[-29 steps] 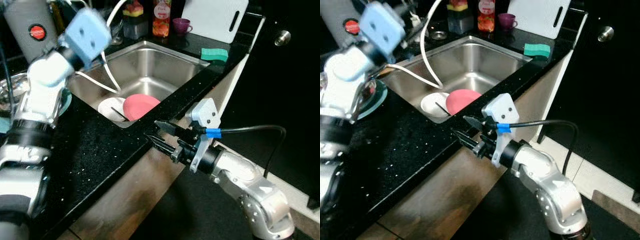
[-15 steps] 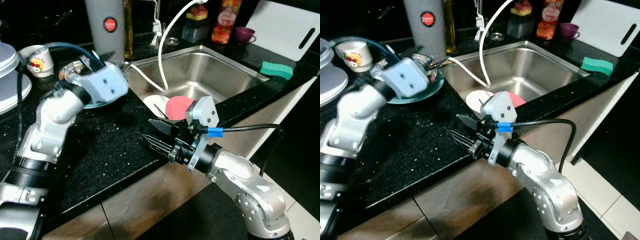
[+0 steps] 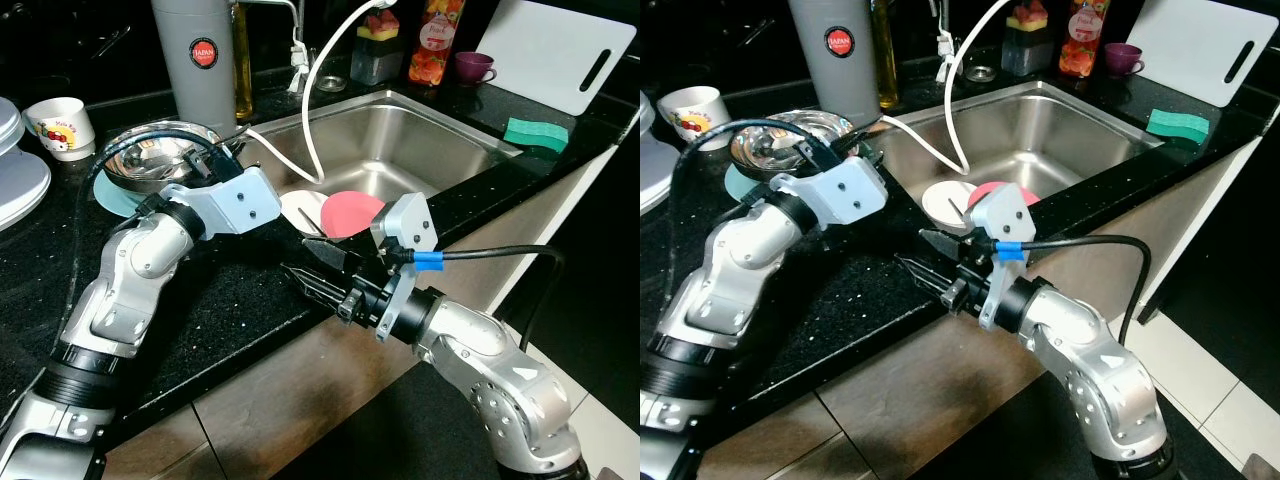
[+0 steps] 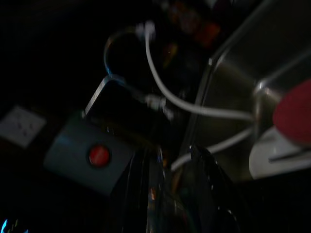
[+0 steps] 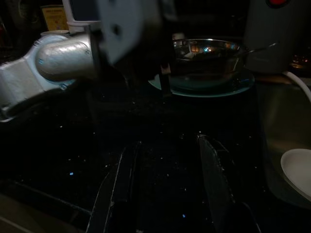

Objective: Kitchen organization

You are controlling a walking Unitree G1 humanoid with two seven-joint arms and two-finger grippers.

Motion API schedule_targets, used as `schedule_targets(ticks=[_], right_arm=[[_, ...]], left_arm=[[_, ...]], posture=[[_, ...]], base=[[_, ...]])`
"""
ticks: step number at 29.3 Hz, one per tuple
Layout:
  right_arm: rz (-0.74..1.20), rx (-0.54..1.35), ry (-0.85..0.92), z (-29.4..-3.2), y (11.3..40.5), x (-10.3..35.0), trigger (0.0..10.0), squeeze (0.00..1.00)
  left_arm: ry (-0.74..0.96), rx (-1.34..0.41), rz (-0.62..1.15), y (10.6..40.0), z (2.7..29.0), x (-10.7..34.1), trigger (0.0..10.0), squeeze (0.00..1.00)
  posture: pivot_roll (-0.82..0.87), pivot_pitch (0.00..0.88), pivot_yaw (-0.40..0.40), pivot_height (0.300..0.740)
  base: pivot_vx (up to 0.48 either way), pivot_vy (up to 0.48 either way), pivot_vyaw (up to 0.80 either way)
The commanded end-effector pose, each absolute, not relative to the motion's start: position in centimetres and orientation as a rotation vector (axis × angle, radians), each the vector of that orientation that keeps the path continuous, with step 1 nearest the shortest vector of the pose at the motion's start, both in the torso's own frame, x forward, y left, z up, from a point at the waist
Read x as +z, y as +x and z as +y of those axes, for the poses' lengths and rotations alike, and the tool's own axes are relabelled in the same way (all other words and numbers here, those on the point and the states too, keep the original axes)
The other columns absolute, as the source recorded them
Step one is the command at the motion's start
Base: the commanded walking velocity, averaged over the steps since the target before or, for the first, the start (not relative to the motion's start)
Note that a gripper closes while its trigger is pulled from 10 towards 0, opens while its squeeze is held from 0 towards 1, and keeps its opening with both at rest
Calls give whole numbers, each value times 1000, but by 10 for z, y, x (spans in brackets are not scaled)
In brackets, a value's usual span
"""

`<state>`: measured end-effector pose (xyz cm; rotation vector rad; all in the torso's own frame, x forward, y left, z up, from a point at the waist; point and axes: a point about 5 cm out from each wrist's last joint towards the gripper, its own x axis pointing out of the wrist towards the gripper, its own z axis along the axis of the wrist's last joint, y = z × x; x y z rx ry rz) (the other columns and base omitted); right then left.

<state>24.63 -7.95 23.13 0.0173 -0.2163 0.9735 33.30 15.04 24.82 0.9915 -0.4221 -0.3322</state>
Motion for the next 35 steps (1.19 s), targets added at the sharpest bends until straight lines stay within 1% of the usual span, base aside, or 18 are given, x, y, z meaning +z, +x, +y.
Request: schedule_targets(ticks=[1,6,9,14,24,32,35], right_arm=[[-223,981,20,-80,247,232,10000,0],[-223,990,21,-79,245,233,10000,0],[-208,989,10,-81,242,232,10000,0],[-196,992,8,-83,238,232,10000,0],[-171,995,8,-86,232,231,10000,0],[-141,1015,13,-84,227,229,10000,0],[-135,1016,13,-85,226,229,10000,0]], left_arm=[[1007,-322,-382,340,151,240,10000,0],[1031,-300,-374,347,155,242,10000,0],[1029,-265,-353,358,164,244,10000,0],[1042,-250,-352,368,166,247,10000,0],[1098,-229,-369,378,167,257,10000,0],[1140,-144,-366,385,181,268,10000,0],[1142,-144,-354,387,184,266,10000,0]], posture=[[7,5,-29,740],[-2,8,-31,740],[-17,29,-37,740],[-34,51,-41,740],[-50,88,-49,740],[-46,109,-55,740],[-46,110,-55,740]], base=[[0,0,0],[0,0,0],[0,0,0],[0,0,0],[0,0,0],[0,0,0],[0,0,0]])
